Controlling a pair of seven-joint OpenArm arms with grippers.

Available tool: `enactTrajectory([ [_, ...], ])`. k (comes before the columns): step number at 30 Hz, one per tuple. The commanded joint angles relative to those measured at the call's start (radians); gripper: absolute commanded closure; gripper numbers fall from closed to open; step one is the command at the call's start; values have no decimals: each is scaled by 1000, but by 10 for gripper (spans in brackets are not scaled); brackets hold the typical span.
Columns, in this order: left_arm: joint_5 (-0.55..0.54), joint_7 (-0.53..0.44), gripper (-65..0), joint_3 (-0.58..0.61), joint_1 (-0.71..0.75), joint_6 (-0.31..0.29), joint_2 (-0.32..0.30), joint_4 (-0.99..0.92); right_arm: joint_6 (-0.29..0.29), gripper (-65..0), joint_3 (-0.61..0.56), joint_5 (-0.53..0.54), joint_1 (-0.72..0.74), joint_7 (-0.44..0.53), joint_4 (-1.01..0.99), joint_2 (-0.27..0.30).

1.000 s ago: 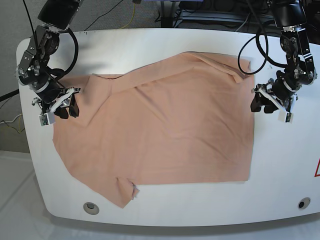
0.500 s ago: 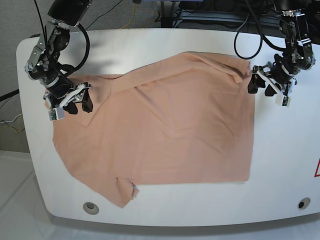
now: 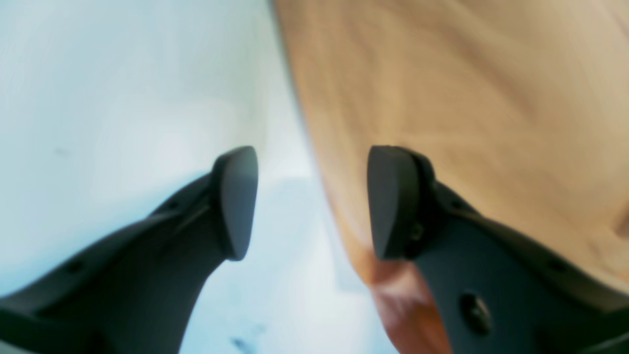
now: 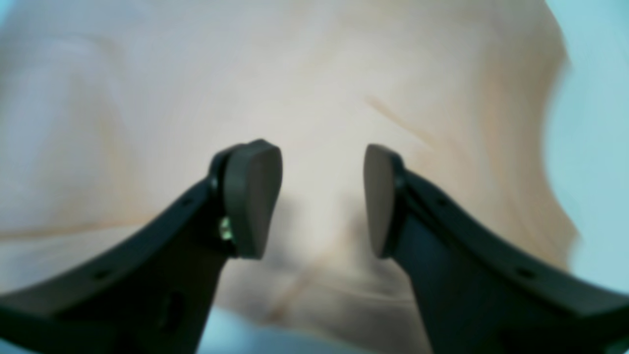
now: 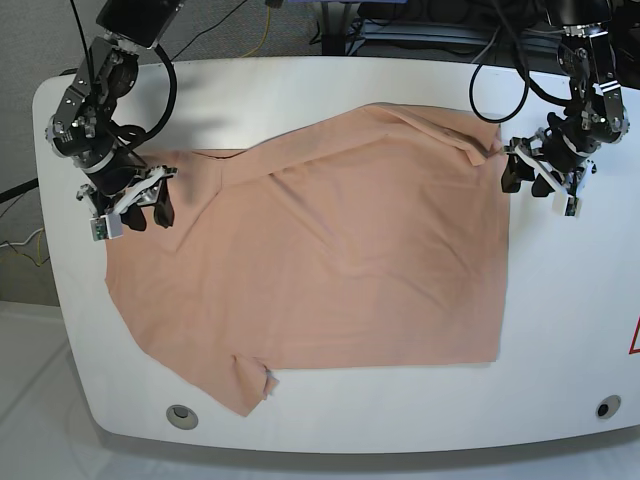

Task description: Fold the T-shirt properly

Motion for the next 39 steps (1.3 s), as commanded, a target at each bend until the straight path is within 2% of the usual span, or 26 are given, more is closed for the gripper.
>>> enactTrajectory([
  [1, -3, -30, -367, -2, -11, -6, -10, 14, 6, -276, -4, -1, 32, 52, -14, 18],
  [11, -33, -1, -398, -3, 19, -1, -9, 28, 6, -297, 22, 21, -3, 57, -46, 45],
  [23, -56, 13, -393, 9, 81, -10, -12, 71, 6, -308, 180, 72, -92, 69, -4, 22],
  [31, -59, -10, -378, 33, 106, -16, -11, 51, 6, -309, 160, 54, -92, 92, -73, 32],
  [39, -48, -46, -402, 48, 114, -25, -14, 60, 6, -312, 163, 52, -92, 116, -101, 51],
])
